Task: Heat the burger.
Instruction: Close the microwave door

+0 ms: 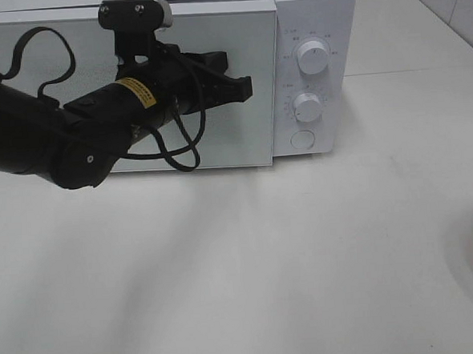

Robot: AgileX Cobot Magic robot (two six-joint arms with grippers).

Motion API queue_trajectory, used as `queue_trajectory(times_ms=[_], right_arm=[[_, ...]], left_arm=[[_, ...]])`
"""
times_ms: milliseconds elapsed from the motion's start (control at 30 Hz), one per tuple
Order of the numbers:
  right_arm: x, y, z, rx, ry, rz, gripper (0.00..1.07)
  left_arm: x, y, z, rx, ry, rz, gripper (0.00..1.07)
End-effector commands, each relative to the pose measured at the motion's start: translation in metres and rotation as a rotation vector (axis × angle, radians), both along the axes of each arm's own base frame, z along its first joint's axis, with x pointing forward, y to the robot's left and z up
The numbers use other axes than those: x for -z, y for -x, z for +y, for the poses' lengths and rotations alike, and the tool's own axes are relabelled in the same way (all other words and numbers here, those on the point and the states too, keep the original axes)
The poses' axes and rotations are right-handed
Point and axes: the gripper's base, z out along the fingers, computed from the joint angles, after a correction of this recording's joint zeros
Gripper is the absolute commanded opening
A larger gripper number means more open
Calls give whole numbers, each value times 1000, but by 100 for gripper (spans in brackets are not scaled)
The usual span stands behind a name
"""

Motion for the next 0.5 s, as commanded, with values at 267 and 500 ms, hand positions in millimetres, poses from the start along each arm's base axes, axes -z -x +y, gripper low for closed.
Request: queue_trajectory(times_ms=[267,500], right_arm=[[0,3,0,-3,14,-34,76],[0,3,0,-3,14,-34,76]], left_arm=[[-4,-25,-19,-27,32,-10,0],[-4,-37,-25,-36,35,-9,0]])
